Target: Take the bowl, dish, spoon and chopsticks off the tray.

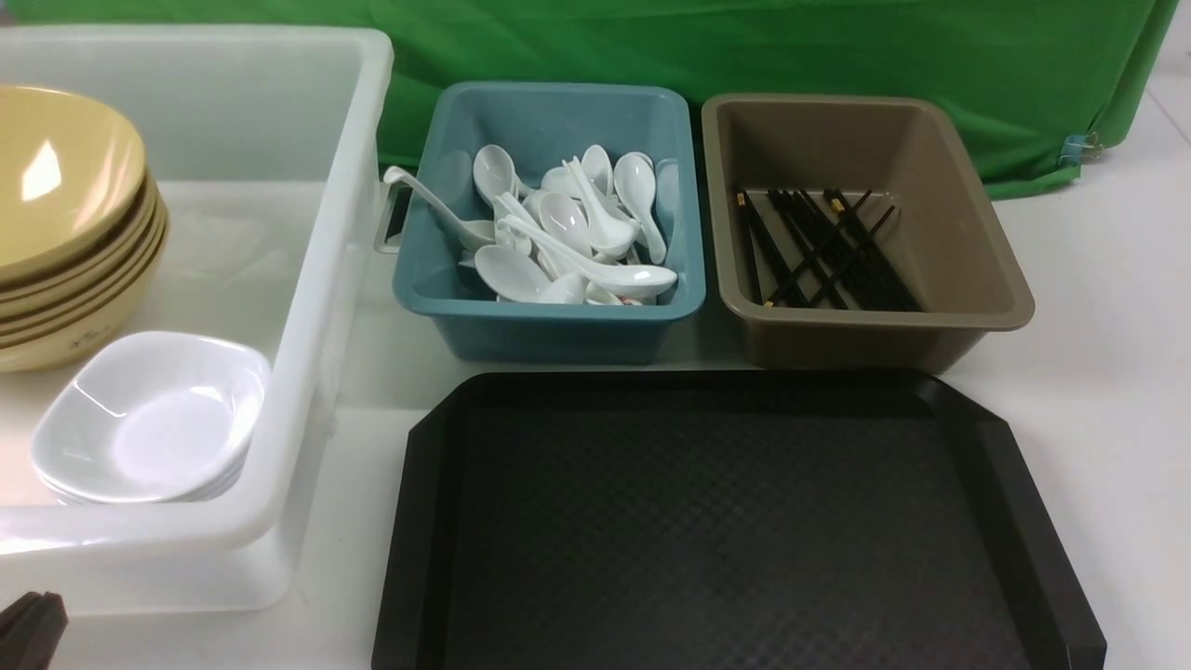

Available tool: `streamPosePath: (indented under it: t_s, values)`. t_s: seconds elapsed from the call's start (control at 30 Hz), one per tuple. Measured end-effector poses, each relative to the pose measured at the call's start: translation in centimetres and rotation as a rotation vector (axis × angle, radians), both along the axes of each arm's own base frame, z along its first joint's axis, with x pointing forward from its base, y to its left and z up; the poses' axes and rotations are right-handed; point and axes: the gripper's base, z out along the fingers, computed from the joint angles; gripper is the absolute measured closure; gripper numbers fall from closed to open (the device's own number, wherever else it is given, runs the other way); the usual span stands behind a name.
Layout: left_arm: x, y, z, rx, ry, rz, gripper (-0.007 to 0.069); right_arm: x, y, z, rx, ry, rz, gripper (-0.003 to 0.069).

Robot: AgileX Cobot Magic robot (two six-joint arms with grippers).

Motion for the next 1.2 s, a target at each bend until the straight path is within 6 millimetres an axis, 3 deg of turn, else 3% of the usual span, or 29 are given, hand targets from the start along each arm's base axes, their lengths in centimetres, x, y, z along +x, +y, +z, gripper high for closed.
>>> streamPosePath:
  t_s: [0.83, 0.97, 1.03, 1.2]
  values:
    - [0.0, 0.0, 0.0, -0.001, -0.005, 0.001, 0.0622, 0.0, 0.1, -0.1, 0.02, 0.023, 0.024, 0.0463]
    - [0.0, 0.0, 0.0, -0.001, -0.005, 0.001, 0.0622, -0.3, 1.1, -0.5, -0.003, 0.064, 0.133, 0.0452]
    - [0.0, 0.0, 0.0, -0.001, -0.005, 0.001, 0.0622, -0.2, 2.6, -1.1, -0.036, 0.039, 0.229, 0.0448]
    - [0.0, 0.0, 0.0, 0.0, -0.005, 0.001, 0.0622, 1.0, 4.4, -2.4, -0.036, 0.067, 0.277, 0.0441]
